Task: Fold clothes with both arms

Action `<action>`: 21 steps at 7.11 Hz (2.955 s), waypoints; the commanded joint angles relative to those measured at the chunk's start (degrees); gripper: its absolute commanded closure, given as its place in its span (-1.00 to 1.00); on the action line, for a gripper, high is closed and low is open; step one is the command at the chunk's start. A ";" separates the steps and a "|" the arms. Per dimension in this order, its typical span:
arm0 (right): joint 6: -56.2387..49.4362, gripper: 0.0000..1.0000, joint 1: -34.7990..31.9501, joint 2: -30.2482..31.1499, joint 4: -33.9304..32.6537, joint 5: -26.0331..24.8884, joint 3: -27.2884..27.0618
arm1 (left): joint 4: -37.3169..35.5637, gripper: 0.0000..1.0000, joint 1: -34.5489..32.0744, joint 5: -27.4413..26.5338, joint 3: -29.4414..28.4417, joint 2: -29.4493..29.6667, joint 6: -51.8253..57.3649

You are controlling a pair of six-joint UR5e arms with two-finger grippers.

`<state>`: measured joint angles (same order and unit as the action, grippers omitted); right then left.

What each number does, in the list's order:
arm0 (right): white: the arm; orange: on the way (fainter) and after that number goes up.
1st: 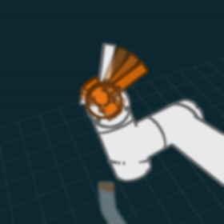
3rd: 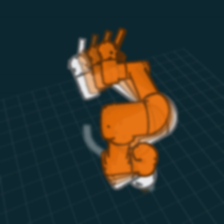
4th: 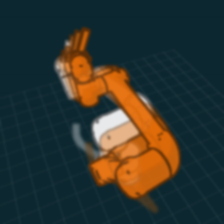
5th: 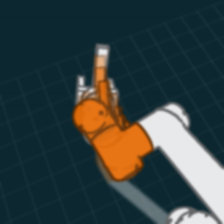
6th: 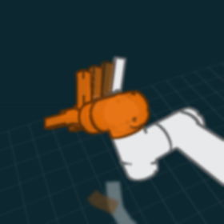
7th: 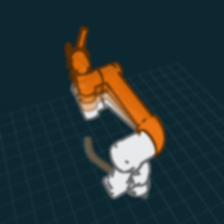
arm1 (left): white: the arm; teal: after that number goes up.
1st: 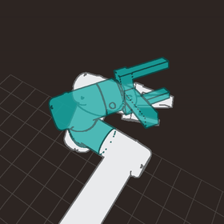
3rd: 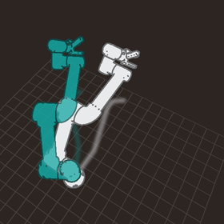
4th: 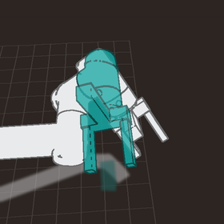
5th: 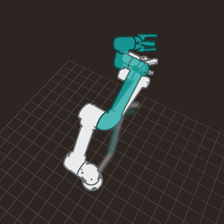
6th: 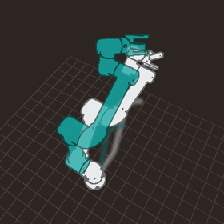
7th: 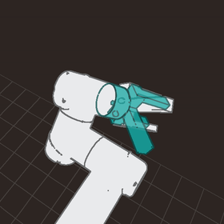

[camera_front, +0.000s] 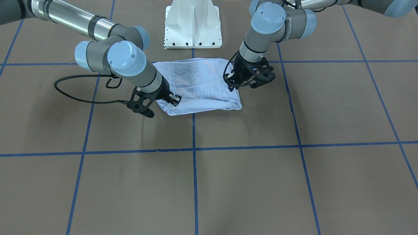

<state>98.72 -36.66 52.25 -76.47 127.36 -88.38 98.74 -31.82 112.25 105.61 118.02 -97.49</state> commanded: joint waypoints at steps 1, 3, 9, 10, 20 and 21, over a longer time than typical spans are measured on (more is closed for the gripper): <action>0.33 -0.99 -1.04 -0.83 0.09 -0.45 -0.22 | -0.21 -0.99 -1.47 -1.06 0.82 0.02 0.02; 0.24 -0.99 -0.88 -0.66 -0.17 -0.45 -3.80 | -1.87 -0.99 -4.28 -0.72 3.19 -0.60 0.54; -14.65 -0.99 7.39 -0.75 -0.70 -14.83 0.29 | -9.36 -0.99 -7.64 -0.54 7.60 -0.78 6.78; -16.18 -0.99 6.08 -1.79 -0.44 -14.95 2.57 | -9.36 -0.99 -7.64 -0.54 7.60 -0.86 6.70; -41.02 -1.00 -12.71 -2.44 -1.05 -9.79 7.52 | -8.65 -0.99 -18.67 3.74 7.68 -6.20 24.64; -44.89 -1.00 -16.74 0.02 -1.92 -5.94 5.69 | -8.65 -0.99 -23.32 6.03 7.60 -8.40 34.46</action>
<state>58.86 -48.92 49.39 -77.70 117.67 -80.72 90.05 -49.93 115.51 113.23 112.21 -73.50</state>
